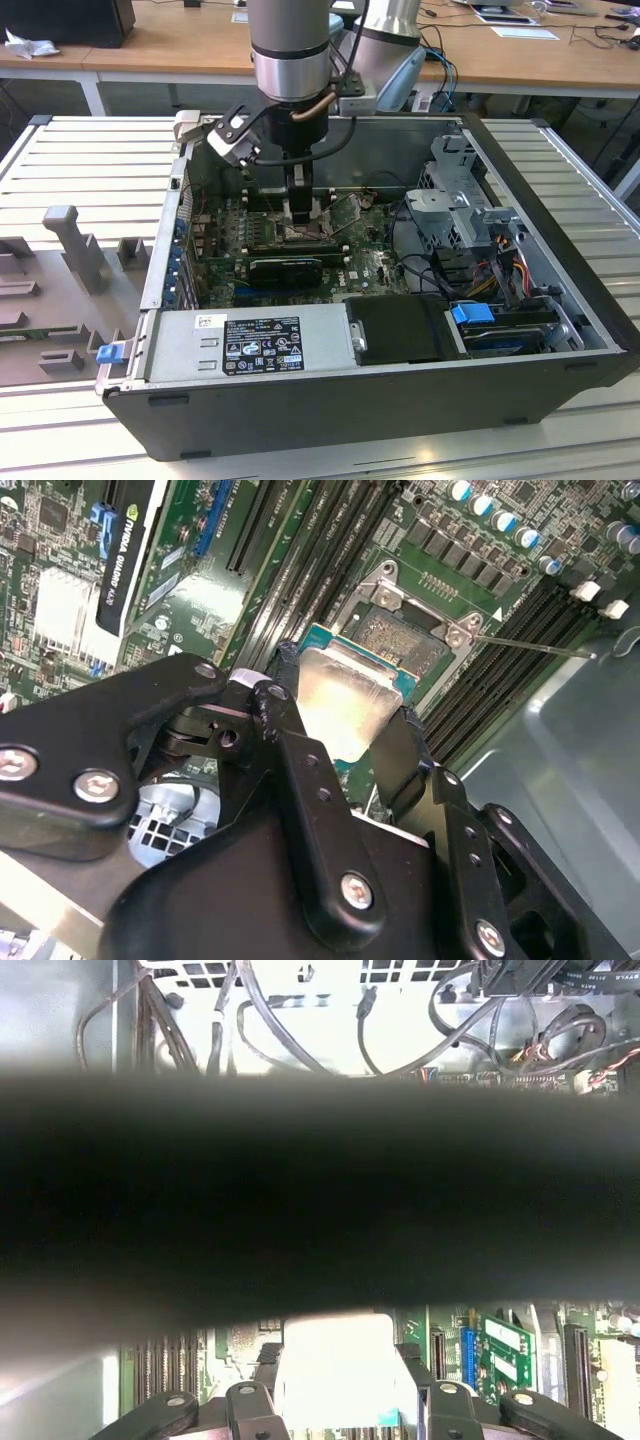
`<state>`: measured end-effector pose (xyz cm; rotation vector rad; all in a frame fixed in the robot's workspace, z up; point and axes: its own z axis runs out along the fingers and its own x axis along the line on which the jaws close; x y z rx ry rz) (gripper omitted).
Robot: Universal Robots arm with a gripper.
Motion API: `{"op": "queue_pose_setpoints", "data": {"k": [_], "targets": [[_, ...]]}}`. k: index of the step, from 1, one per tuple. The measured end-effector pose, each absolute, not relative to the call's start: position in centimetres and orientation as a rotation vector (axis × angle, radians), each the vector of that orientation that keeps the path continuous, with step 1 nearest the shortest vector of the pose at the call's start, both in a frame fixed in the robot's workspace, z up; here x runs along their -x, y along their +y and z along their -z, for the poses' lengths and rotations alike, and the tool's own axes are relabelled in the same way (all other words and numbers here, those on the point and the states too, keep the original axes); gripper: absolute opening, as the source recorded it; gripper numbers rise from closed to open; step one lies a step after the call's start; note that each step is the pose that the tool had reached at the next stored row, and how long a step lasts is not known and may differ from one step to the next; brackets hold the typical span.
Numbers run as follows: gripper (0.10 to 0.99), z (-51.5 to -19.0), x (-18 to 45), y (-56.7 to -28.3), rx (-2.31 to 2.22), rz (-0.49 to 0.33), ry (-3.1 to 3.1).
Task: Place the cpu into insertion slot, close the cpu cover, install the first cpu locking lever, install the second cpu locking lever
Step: 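Place the cpu into insertion slot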
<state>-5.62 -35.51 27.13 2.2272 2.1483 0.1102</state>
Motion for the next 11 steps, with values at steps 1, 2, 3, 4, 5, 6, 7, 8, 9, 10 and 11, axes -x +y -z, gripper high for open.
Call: {"op": "queue_pose_setpoints", "data": {"k": [1,2,3,4,5,6,7,8,9,10,11], "targets": [[0.529,-27.0,5.6,-35.5,-2.228,-0.109,2.149],[0.529,-26.9,5.6,-35.5,-2.229,-0.107,2.149],[0.529,-26.7,5.7,-35.5,-2.229,-0.106,2.15],[0.529,-26.5,5.7,-35.5,-2.23,-0.104,2.151],[0.529,-26.3,5.7,-35.4,-2.232,-0.101,2.152],[0.529,-26.1,5.7,-35.3,-2.233,-0.099,2.153],[0.529,-25.9,5.7,-35.2,-2.234,-0.097,2.154],[0.529,-25.8,5.7,-35.1,-2.235,-0.095,2.155],[0.529,-25.6,5.7,-35.0,-2.236,-0.093,2.156],[0.529,-25.5,5.6,-35.0,-2.238,-0.088,2.158],[0.529,-25.3,5.6,-35.0,-2.239,-0.086,2.158]]}}
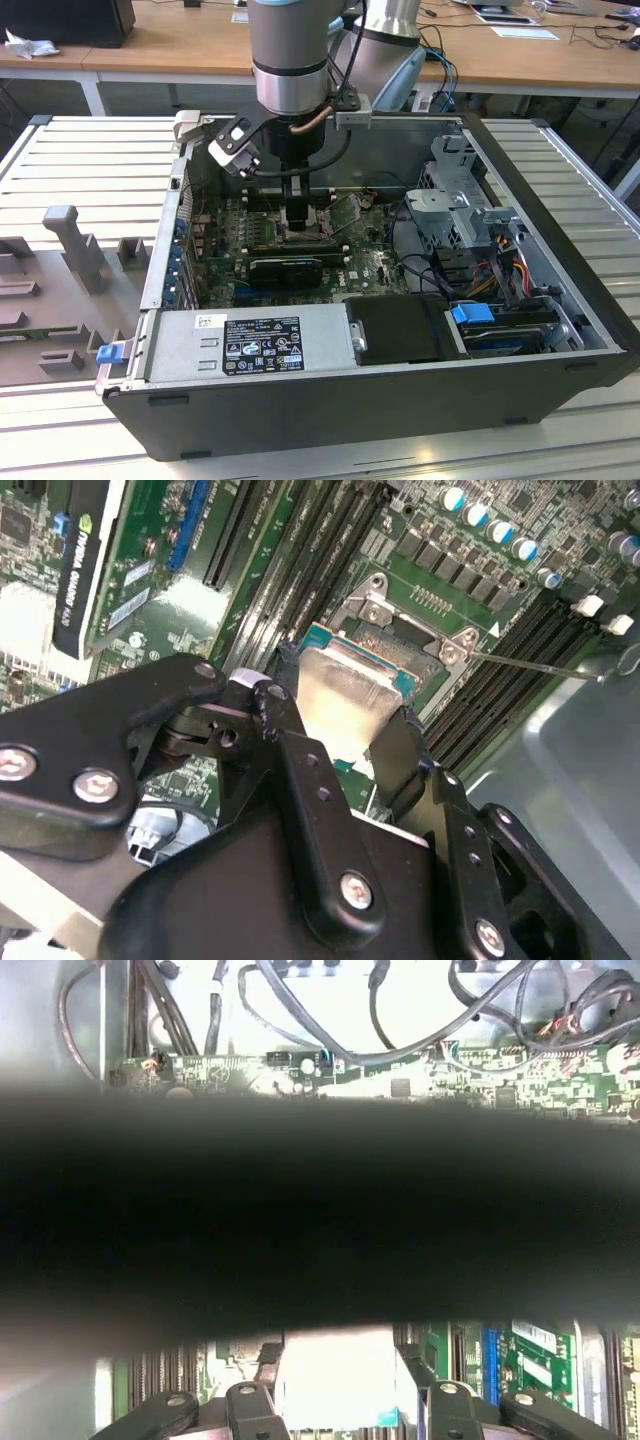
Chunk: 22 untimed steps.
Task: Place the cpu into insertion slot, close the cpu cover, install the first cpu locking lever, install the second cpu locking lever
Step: 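Place the cpu into insertion slot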
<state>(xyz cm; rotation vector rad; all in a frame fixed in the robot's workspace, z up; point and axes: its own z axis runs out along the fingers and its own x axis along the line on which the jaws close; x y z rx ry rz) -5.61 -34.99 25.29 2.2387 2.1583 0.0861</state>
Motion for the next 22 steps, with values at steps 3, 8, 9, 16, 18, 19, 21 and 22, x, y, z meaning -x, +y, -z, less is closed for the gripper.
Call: {"op": "queue_pose_setpoints", "data": {"k": [3,8,9,16,18,19,21,22], "targets": [[0.529,-25.2,4.6,-34.9,-2.24,-0.084,2.159],[0.529,-24.8,4.1,-34.1,-2.239,-0.089,2.165],[0.529,-24.5,4.1,-33.6,-2.237,-0.089,2.167],[0.529,-22.8,4.8,-32.4,-2.244,-0.089,2.16],[0.529,-22.1,4.8,-32.3,-2.245,-0.089,2.159],[0.529,-21.9,4.8,-32.3,-2.245,-0.089,2.158],[0.529,-21.4,4.8,-32.3,-2.246,-0.089,2.158],[0.529,-21.3,4.8,-32.2,-2.246,-0.089,2.158]]}}
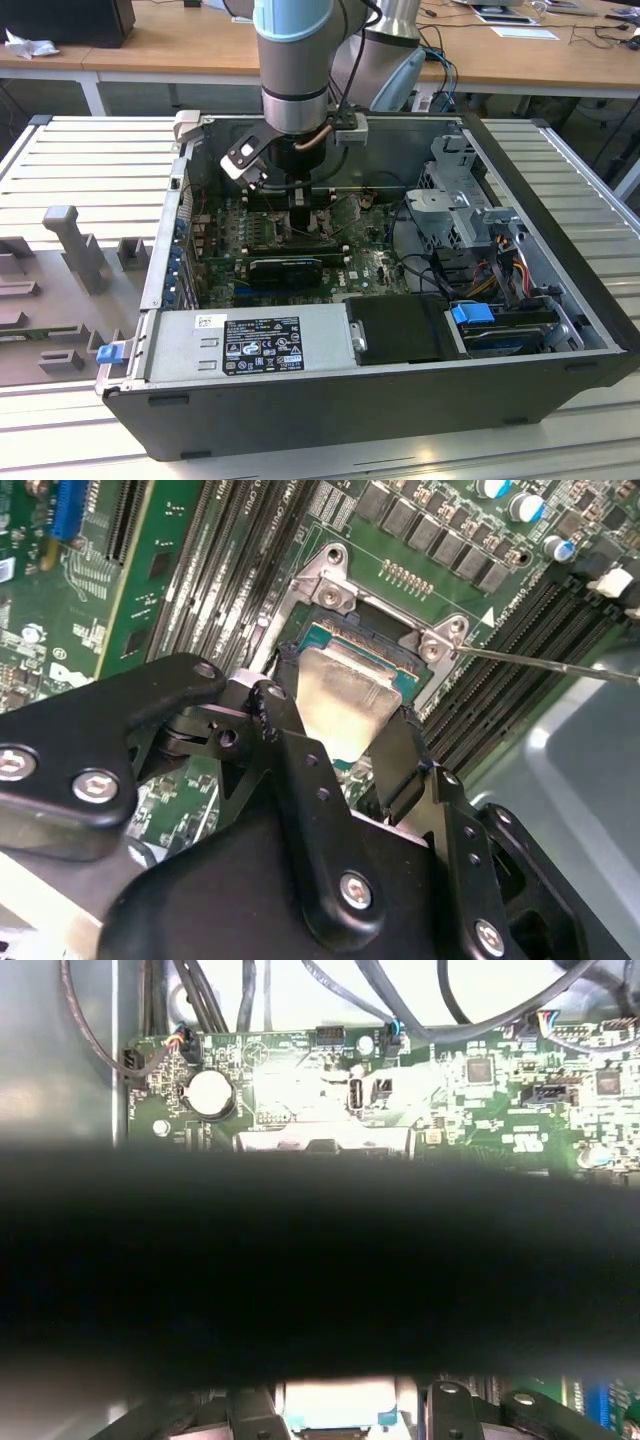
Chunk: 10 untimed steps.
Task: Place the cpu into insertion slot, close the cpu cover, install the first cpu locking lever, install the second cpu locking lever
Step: 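Place the cpu into insertion slot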
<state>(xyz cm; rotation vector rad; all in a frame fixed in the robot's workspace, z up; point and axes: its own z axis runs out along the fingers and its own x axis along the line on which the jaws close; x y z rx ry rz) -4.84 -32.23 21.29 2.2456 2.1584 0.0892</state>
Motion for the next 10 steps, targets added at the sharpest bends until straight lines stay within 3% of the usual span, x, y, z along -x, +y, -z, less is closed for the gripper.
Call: {"op": "queue_pose_setpoints", "data": {"k": [10], "targets": [[0.529,-20.24,4.78,-32.11,-2.228,-0.089,2.177]]}}
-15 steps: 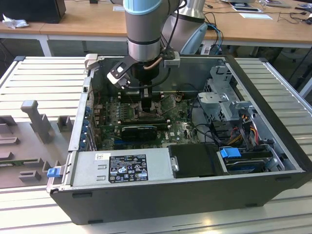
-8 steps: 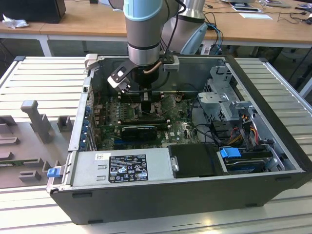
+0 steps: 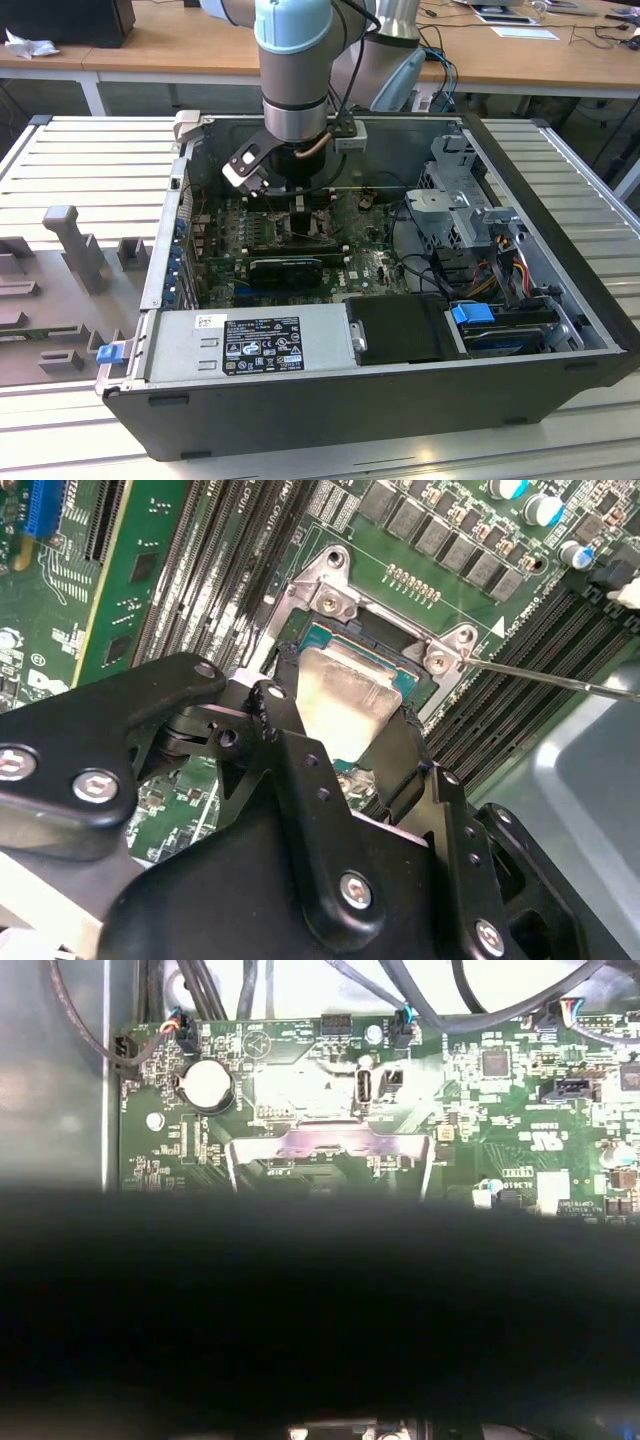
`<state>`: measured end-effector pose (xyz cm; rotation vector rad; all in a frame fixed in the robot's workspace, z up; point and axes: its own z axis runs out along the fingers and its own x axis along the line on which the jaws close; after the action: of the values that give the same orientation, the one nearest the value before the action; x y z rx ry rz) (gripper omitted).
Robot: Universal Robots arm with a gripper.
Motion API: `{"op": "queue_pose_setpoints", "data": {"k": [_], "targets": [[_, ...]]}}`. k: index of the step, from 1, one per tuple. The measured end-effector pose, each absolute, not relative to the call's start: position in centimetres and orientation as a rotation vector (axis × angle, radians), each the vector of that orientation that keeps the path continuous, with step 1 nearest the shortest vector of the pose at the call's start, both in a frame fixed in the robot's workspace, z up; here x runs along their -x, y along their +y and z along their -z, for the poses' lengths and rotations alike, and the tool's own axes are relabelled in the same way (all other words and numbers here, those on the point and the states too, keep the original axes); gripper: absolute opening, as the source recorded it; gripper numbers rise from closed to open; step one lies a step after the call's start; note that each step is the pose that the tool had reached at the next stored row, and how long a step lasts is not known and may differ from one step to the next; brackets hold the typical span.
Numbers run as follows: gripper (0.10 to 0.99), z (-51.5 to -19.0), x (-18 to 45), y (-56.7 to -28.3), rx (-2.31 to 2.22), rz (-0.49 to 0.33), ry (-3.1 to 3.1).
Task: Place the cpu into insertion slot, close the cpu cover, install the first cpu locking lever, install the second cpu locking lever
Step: 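Place the cpu into insertion slot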
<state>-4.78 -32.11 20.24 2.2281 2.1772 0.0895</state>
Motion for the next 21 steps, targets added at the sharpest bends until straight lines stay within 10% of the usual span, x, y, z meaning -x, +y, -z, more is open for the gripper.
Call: {"op": "queue_pose_setpoints", "data": {"k": [14,21], "targets": [[0.608,-20.9,4.8,-32.0,-2.232,-0.089,2.174],[0.282,-21.4,4.8,-32.0,-2.234,-0.087,2.173]]}}
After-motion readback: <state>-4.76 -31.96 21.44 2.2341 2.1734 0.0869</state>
